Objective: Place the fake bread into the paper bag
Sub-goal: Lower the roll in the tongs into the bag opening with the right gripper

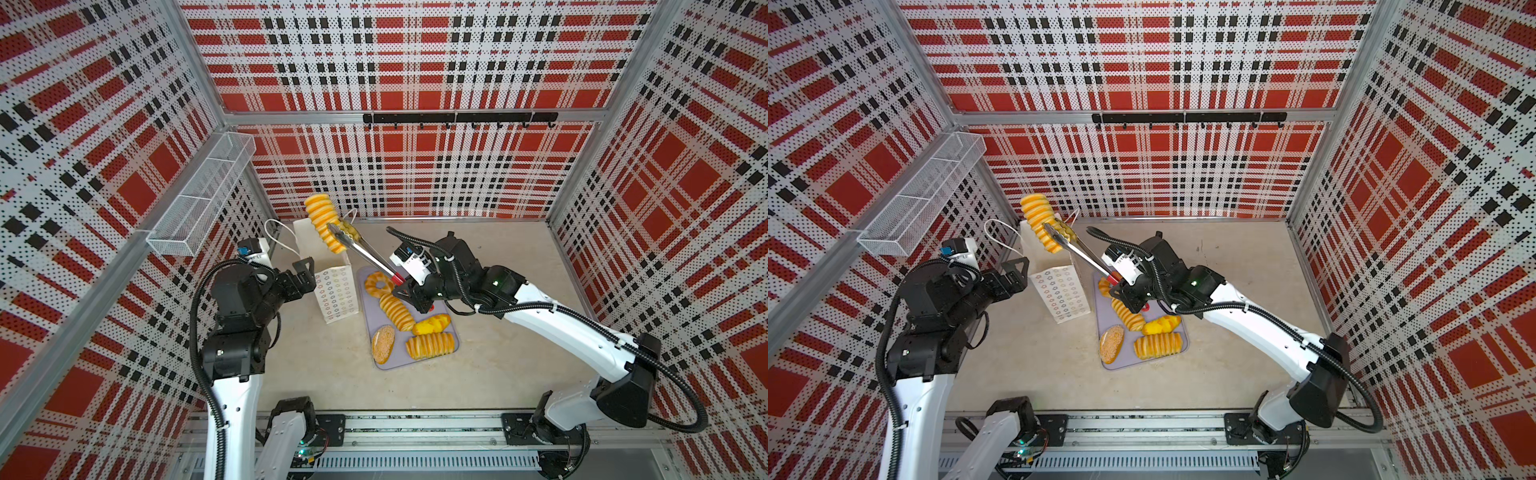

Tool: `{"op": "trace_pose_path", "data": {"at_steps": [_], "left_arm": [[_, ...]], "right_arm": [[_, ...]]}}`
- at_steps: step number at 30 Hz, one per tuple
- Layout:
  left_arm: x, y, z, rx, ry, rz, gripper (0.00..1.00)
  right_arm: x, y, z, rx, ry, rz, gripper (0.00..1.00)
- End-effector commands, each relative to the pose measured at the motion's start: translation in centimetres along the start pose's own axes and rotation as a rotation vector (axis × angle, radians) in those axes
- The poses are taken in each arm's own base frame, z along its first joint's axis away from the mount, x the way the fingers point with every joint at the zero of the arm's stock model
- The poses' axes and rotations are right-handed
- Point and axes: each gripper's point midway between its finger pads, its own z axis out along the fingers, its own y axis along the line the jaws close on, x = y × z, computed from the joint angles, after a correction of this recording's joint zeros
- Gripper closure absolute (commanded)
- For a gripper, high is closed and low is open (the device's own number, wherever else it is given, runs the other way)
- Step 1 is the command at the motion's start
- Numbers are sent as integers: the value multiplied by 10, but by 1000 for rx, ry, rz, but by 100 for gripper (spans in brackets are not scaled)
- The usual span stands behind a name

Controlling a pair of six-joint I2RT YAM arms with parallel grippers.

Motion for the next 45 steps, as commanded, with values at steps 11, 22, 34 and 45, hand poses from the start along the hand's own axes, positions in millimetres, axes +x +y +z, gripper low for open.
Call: {"op": "trace_pose_path", "data": {"at_steps": [11,22,34,45], "left_arm": [[14,4,5,28,47,9,2],[22,2,12,52,83,12,2],[21,0,11,61,82,14,2],[20,-1,10,68,81,14,2]], "right_arm": [[-8,-1,25,18,38,-2,80],[0,-10,41,76,85,12,80],[8,-9,51,80,126,15,75],[6,-3,48,62,119,12,73]]}}
